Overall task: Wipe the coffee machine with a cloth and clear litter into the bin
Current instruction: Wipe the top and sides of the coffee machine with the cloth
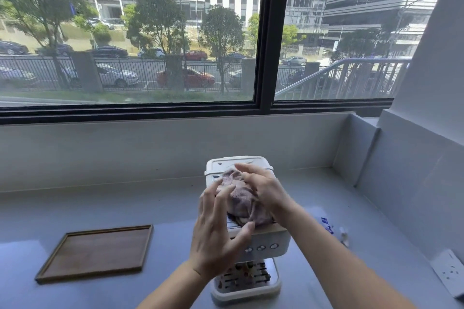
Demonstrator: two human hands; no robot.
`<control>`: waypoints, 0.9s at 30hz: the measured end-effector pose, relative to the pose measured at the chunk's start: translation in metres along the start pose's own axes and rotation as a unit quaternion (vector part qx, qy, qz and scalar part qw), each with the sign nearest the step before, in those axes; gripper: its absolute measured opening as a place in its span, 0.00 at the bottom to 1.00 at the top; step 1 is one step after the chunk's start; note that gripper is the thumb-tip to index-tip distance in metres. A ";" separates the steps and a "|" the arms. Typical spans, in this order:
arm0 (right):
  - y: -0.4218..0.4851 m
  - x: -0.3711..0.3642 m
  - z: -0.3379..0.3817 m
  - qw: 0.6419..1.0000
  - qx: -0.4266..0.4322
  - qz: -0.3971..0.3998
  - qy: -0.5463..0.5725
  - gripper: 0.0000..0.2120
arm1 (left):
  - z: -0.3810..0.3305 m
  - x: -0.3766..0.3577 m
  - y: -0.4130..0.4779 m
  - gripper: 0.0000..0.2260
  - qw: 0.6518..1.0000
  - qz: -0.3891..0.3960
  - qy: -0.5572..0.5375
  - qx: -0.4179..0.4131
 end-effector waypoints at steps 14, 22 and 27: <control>-0.014 0.055 -0.041 0.939 0.040 -0.176 -0.294 0.19 | 0.027 -0.026 0.037 0.19 0.964 0.221 0.150 0.015; -0.013 0.050 -0.040 0.886 0.050 -0.199 -0.416 0.21 | 0.053 -0.033 0.069 0.17 0.968 0.202 0.139 0.058; -0.002 0.030 -0.036 0.845 0.020 -0.190 -0.500 0.25 | 0.053 -0.028 0.058 0.18 0.968 0.188 0.163 0.029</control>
Point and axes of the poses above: each hand's wrist, its own y-axis towards the middle knuckle, its own x-axis out of the back of the hand, z = x × y, the point moved 10 cm from there along y, towards the middle knuckle, and after that the axes turned 8 degrees about -x, right-handed, at the moved point
